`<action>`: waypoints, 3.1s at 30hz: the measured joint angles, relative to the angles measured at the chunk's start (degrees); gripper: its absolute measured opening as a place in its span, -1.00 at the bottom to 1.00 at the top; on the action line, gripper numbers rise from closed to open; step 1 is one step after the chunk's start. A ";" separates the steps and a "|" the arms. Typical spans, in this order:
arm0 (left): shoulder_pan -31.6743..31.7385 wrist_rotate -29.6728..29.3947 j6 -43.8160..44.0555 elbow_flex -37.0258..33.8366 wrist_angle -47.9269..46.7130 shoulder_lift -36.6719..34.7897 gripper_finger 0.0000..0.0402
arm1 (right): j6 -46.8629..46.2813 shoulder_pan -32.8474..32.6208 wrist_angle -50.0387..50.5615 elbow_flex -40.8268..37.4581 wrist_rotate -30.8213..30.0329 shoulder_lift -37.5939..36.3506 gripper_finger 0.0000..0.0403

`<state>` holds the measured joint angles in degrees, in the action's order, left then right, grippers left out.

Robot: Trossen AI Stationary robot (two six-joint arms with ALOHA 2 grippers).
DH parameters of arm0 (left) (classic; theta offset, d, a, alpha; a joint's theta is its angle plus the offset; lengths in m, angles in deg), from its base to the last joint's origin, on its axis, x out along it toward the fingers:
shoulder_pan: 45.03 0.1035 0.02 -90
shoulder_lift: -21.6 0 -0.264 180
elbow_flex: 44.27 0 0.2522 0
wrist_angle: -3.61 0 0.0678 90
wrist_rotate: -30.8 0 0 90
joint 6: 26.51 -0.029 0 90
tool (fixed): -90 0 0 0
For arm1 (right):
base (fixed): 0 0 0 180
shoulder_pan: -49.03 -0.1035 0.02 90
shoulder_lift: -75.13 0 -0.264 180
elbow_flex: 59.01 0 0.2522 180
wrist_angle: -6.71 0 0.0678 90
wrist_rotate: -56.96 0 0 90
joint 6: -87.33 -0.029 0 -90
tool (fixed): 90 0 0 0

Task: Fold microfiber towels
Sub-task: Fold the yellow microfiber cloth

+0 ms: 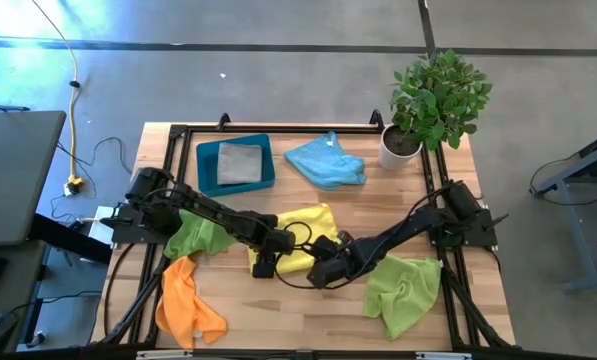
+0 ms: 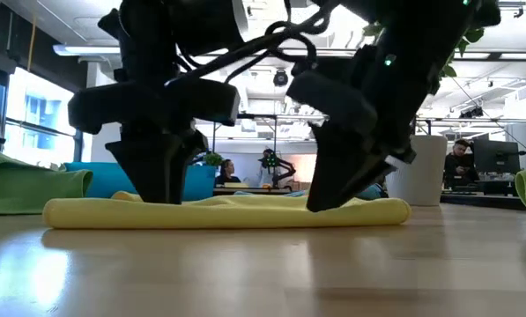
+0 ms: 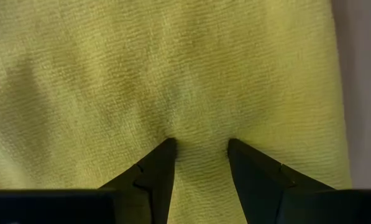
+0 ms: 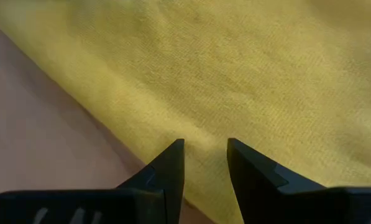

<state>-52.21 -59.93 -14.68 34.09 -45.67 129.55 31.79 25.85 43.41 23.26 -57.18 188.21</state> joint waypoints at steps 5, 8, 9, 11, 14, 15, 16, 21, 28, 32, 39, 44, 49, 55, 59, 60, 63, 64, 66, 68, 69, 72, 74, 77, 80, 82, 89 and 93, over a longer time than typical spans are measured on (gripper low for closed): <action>-1.40 1.17 3.22 -0.02 1.51 0.06 -0.30 | 3.62 0.38 0.86 0.20 -0.78 1.60 -0.43; -2.70 2.56 7.37 -0.05 3.40 0.14 -0.30 | 6.50 0.90 1.48 0.31 -1.15 2.01 -0.43; -3.32 2.70 8.63 -0.09 4.45 0.18 -0.30 | 7.61 1.02 1.80 0.33 -2.02 2.06 -0.43; -4.47 3.28 10.39 -0.11 6.76 0.30 -0.30 | 10.19 1.39 2.66 0.20 -4.78 2.12 -0.43; -5.89 6.17 12.10 -0.24 10.71 0.42 -0.30 | 14.23 2.25 3.56 0.11 -7.39 2.06 -0.43; -6.26 7.10 12.23 -0.24 12.19 0.43 -0.30 | 15.51 2.58 3.86 0.07 -7.79 1.95 -0.43; -6.60 7.80 12.22 -0.24 13.75 0.43 -0.30 | 16.68 2.87 4.26 0.07 -8.19 1.81 -0.43; -6.97 8.43 12.18 -0.24 20.02 -0.71 -0.30 | 20.14 3.37 5.99 -0.11 -11.01 -0.77 -0.43; -6.13 3.04 6.41 -0.17 13.77 -4.69 -0.30 | 12.53 1.12 2.65 -0.07 -9.70 -6.04 -0.43; -5.44 1.34 1.39 -0.17 4.00 -5.73 -0.30 | 12.57 -0.95 -5.83 -0.03 -9.43 -5.30 -0.43; -6.70 1.64 -2.19 -0.17 -2.67 -5.73 -0.30 | 13.36 -1.99 -16.28 -0.02 -6.56 -0.73 -0.43; -6.85 1.33 -1.85 -0.15 -2.04 -5.42 -0.30 | 12.96 -1.98 -18.96 -0.02 -3.54 1.87 -0.43; -6.86 1.29 0.09 -0.13 -2.10 -4.50 -0.30 | 12.41 -2.05 -18.94 -0.02 0.84 4.36 -0.43; -6.86 1.80 1.53 -0.13 -2.13 -1.92 -0.30 | 12.52 -2.12 -17.56 0.20 1.94 5.23 -0.43; -7.16 3.86 3.72 -0.13 -0.11 -0.73 -0.30 | 15.60 -2.12 -16.38 0.20 2.13 5.20 -0.43; -7.34 4.95 4.50 -0.13 1.46 -0.64 -0.30 | 16.74 -2.12 -16.11 0.22 2.15 5.20 -0.43; -8.14 6.16 7.92 -0.13 5.82 -0.55 -0.30 | 20.97 -2.10 -15.30 0.22 2.19 5.15 -0.43; -8.46 6.20 8.96 -0.13 7.53 -0.55 -0.30 | 21.97 -2.10 -14.94 0.22 2.25 5.04 -0.43; -9.13 6.33 10.90 -0.13 10.83 -0.55 -0.30 | 22.96 -1.95 -13.56 0.20 2.35 4.64 -0.43; -9.76 6.32 12.72 -0.13 14.15 -0.55 -0.30 | 23.01 -1.66 -11.68 0.15 1.78 4.03 -0.43; -10.02 6.29 13.27 -0.13 15.58 -0.55 -0.30 | 23.36 -1.45 -10.54 0.07 1.30 3.56 -0.43; -10.50 6.29 13.53 -0.13 18.28 -0.56 -0.30 | 25.73 -0.74 -6.85 -0.10 0.72 1.83 -0.43; -10.56 6.10 13.49 -0.13 18.21 -1.04 -0.30 | 25.92 -0.47 -4.68 -0.15 0.71 0.15 -0.43; -10.40 6.04 13.26 -0.13 16.80 -2.23 -0.30 | 24.65 -0.46 -2.76 -0.13 0.73 -2.76 -0.43; -10.38 6.10 13.15 -0.13 14.81 -3.88 -0.30 | 24.09 -1.50 -2.65 -0.13 2.04 -4.37 -0.43; -10.95 6.07 12.95 -0.13 12.78 -4.86 -0.30 | 23.15 -2.61 -3.54 -0.12 3.54 -4.95 -0.43; -16.28 4.72 1.90 -0.11 9.13 -5.98 -0.30 | 23.17 -7.48 -8.07 -0.07 0.56 -4.48 -0.43; -18.84 -0.20 -2.62 -0.20 9.92 -5.26 -0.30 | 26.91 -8.69 -12.11 -0.07 -0.67 -3.10 -0.43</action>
<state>-71.05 -60.13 -17.30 33.89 -35.75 124.29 58.70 17.16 31.29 23.20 -57.84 185.10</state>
